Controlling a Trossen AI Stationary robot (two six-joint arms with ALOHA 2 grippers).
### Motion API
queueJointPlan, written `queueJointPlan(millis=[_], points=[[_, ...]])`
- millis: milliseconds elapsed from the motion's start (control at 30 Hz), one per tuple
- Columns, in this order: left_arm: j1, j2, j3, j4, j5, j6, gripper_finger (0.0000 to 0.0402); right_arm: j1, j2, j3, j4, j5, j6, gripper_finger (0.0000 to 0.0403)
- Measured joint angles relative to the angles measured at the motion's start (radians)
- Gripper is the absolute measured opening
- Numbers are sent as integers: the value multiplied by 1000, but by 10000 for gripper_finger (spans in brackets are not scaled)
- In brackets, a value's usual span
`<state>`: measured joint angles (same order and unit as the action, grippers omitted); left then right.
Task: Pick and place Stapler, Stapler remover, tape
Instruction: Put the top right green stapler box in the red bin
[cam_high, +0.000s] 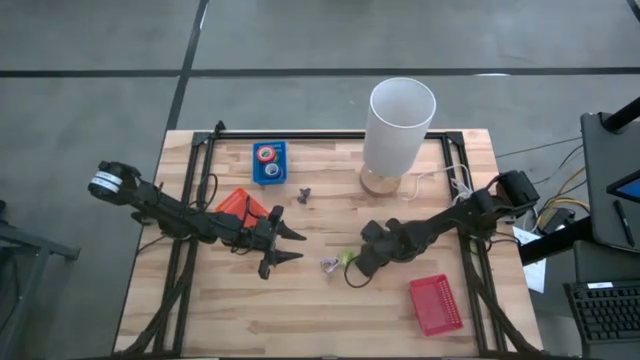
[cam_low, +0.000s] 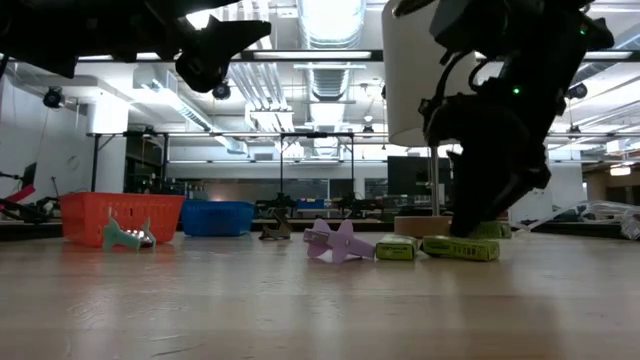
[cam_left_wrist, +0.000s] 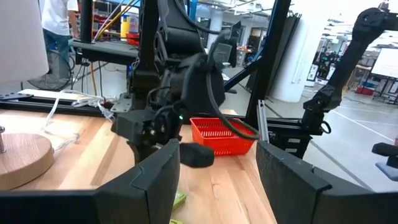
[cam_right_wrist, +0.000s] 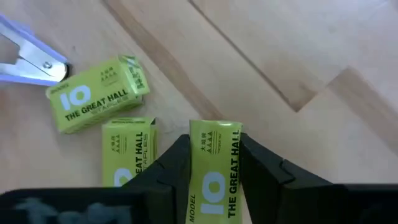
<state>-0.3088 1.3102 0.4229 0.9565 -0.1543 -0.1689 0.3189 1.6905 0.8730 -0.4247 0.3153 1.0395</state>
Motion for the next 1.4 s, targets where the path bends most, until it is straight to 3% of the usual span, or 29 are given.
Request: queueJointPlan(millis=[167, 367, 700, 1100, 1400], points=[[0, 0, 0, -3, 0, 0, 213, 0, -46, 0, -26, -63, -32, 113], [0, 0, -1, -6, 0, -4, 214, 16, -100, 0, -42, -220, -49, 114], [0, 0, -1, -7, 0, -4, 213, 159, -190, 0, -45, -453, 41, 114], [0, 0, -1, -7, 0, -3, 213, 425, -319, 0, -220, -337, 404, 113], [0, 1, -1, -6, 0, -5, 213, 564, -305, -8, -419, -283, 634, 112]])
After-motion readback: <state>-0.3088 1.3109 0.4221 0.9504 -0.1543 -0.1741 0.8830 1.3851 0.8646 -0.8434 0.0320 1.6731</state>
